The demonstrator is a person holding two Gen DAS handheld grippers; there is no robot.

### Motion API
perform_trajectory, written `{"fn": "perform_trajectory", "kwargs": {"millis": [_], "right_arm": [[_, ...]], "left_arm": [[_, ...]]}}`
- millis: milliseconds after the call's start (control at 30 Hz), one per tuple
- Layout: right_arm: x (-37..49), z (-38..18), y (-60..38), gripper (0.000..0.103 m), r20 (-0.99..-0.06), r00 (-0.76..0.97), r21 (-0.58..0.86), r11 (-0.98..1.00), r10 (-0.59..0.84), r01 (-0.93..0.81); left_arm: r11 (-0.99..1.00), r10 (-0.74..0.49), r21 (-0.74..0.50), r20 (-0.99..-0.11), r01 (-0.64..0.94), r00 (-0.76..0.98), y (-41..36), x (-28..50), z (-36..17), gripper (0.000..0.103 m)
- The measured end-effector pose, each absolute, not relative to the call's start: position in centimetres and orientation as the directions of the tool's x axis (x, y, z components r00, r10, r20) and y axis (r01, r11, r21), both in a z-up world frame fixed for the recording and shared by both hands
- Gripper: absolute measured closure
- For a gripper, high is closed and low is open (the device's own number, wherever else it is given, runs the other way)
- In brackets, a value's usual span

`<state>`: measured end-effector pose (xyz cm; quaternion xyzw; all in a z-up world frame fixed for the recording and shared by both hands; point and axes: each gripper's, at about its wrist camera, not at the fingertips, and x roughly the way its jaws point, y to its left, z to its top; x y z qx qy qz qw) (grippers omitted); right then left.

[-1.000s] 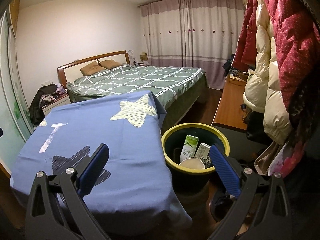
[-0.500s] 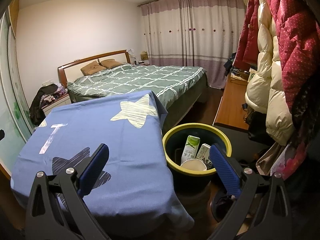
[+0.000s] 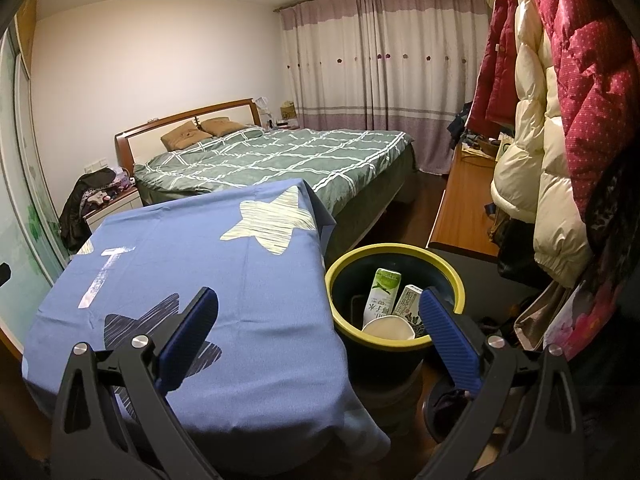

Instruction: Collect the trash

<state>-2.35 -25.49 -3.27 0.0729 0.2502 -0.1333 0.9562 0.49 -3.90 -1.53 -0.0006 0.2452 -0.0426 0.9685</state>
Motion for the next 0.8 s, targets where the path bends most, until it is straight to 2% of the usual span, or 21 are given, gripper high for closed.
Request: {"fn": "perform_trajectory", "kwargs": {"millis": [800], "right_arm": [[-1.79, -3.72, -25.27, 0.007, -0.509, 0.836, 0.078, 0.957, -0.204, 0.281]], "left_arm": [[0.996, -0.087, -0.024, -0.482, 0.087, 0.872, -4.09, 0.57, -1.85, 0.005]]}}
